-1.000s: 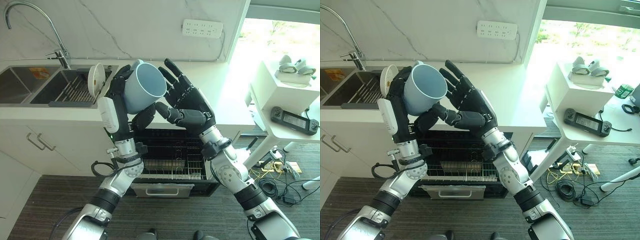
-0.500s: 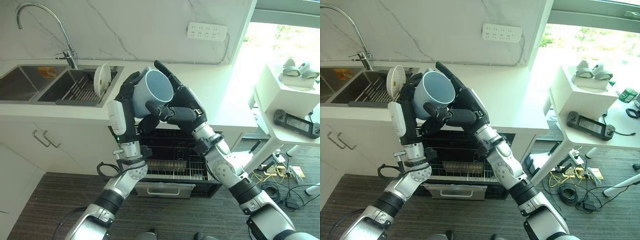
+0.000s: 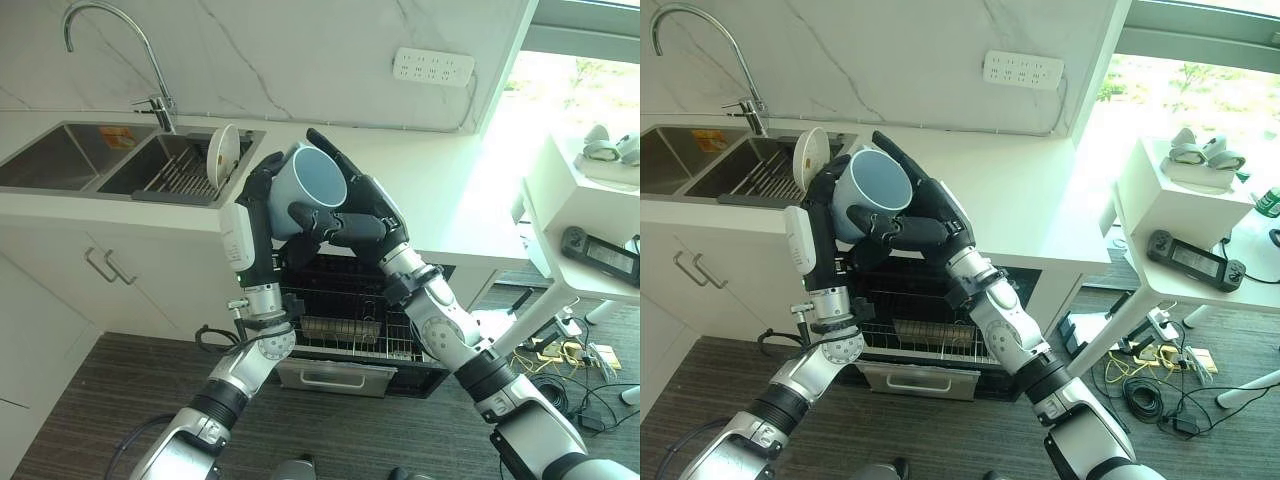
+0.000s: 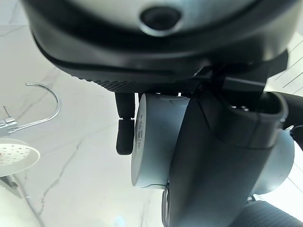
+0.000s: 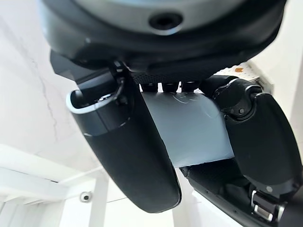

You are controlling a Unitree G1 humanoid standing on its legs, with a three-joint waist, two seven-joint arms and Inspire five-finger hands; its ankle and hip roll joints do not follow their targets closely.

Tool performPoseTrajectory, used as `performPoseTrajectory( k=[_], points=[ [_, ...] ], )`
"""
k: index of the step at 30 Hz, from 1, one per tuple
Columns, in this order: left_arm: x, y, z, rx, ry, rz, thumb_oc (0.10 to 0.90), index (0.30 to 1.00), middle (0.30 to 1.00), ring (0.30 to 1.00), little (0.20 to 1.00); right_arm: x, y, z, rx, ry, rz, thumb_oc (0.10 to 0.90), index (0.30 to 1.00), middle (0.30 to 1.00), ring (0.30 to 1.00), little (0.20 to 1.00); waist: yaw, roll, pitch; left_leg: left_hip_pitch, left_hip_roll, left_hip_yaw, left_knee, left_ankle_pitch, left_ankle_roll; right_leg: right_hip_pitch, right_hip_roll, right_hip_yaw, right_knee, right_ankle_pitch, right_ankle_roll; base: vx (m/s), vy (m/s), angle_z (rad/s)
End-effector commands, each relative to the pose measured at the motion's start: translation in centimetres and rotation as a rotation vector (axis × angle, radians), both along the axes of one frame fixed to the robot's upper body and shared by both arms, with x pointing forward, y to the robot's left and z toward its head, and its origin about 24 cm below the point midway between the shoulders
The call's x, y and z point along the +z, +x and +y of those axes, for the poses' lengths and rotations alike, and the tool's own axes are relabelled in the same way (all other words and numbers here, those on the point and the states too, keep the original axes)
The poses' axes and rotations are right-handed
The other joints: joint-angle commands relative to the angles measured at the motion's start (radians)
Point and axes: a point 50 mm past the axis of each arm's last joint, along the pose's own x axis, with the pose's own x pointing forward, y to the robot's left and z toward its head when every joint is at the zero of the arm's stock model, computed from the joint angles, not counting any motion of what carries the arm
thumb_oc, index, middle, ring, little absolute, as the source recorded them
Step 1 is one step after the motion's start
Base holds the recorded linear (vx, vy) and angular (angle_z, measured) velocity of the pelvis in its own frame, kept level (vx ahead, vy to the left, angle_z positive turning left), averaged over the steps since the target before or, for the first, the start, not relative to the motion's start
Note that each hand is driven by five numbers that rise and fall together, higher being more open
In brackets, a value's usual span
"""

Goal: Place the dishes in the dishwasher.

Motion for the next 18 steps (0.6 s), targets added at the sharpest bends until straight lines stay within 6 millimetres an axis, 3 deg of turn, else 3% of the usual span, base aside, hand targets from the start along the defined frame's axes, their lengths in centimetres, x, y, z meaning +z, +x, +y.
performPoseTrajectory(
  k=[1, 3, 4, 5, 6, 18],
  points=[
    [5.5, 1.2, -2.6, -0.152, 0.011, -0.218, 0.400, 0.300, 0.300, 0.300, 0.300, 6.4, -0.2, 2.5, 0.080, 0.093, -0.243, 0.800, 0.900, 0.900, 0.900, 0.900, 0.001, -0.015, -0.042, 0.020, 0.011, -0.028, 0.076, -0.189, -0.006, 0.064, -0.048, 0.016, -0.024, -0.096, 0.092, 0.00, 0.000, 0.00],
    [5.5, 1.3, -2.5, -0.153, 0.013, -0.217, 0.400, 0.300, 0.300, 0.300, 0.300, 6.4, -0.2, 2.6, 0.085, 0.080, -0.246, 0.800, 0.900, 0.900, 0.900, 0.900, 0.002, -0.014, -0.042, 0.021, 0.010, -0.029, 0.076, -0.189, -0.006, 0.064, -0.048, 0.017, -0.024, -0.097, 0.092, 0.00, 0.000, 0.00],
    [5.5, 1.3, -2.5, -0.154, 0.013, -0.217, 0.400, 0.300, 0.300, 0.300, 0.300, 6.4, -0.2, 2.7, 0.084, 0.072, -0.253, 0.566, 0.549, 0.549, 0.549, 0.549, 0.003, -0.014, -0.043, 0.021, 0.010, -0.029, 0.076, -0.189, -0.005, 0.064, -0.048, 0.017, -0.024, -0.097, 0.092, 0.00, 0.000, 0.00],
    [5.5, 1.3, -2.5, -0.154, 0.013, -0.217, 0.400, 0.300, 0.300, 0.300, 0.300, 6.4, -0.3, 2.7, 0.082, 0.067, -0.257, 0.510, 0.465, 0.465, 0.465, 0.465, 0.003, -0.015, -0.043, 0.021, 0.010, -0.029, 0.076, -0.188, -0.005, 0.064, -0.047, 0.018, -0.024, -0.097, 0.091, 0.00, 0.000, 0.00],
    [5.4, 1.3, -2.7, -0.152, 0.015, -0.217, 0.400, 0.300, 0.300, 0.300, 0.300, 6.4, -0.3, 2.8, 0.080, 0.056, -0.267, 0.400, 0.300, 0.300, 0.300, 0.300, 0.002, -0.016, -0.043, 0.022, 0.008, -0.030, 0.076, -0.188, -0.005, 0.065, -0.047, 0.018, -0.024, -0.097, 0.091, 0.00, 0.000, 0.00],
    [5.5, 1.4, -3.5, -0.155, 0.017, -0.231, 0.400, 0.300, 0.300, 0.300, 0.300, 7.4, -0.6, 3.1, 0.056, 0.041, -0.342, 0.400, 0.300, 0.300, 0.300, 0.300, 0.001, -0.019, -0.037, 0.023, 0.005, -0.032, 0.076, -0.189, -0.005, 0.067, -0.043, 0.020, -0.024, -0.098, 0.088, 0.00, 0.000, 0.00]
  ],
)
